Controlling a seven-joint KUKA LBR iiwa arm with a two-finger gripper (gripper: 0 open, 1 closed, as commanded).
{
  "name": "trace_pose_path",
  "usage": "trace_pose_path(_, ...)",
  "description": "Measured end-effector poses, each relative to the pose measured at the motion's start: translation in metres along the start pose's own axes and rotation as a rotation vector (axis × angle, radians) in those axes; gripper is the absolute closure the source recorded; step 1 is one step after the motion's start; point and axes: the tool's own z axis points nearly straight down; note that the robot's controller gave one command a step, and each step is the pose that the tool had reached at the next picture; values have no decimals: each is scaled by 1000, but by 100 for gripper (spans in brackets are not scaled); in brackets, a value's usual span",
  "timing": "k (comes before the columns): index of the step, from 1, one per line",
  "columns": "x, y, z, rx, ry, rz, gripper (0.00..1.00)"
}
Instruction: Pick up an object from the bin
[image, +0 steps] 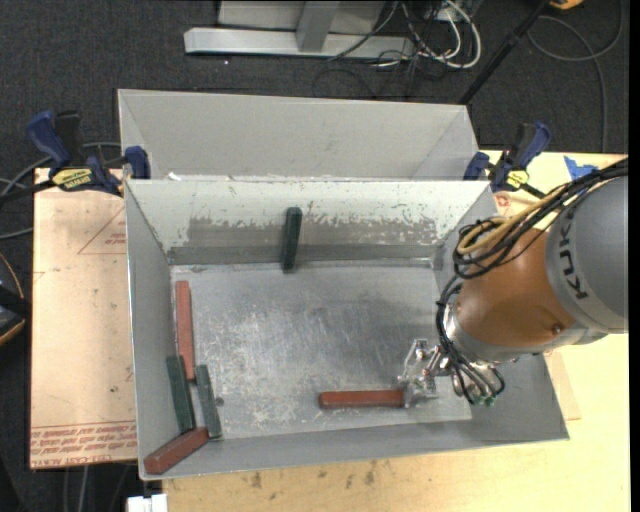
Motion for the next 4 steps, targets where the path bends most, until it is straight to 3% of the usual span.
trace_pose_path(1, 0, 0, 0, 0, 0, 0, 100)
trace_pose_path(2, -6, -7, -40, -3, 12, 14, 100)
trace_pose_path(3, -13, 3, -52, -2, 9, -39, 0)
trace_pose_path(4, -14, 9, -36, -3, 9, -65, 0)
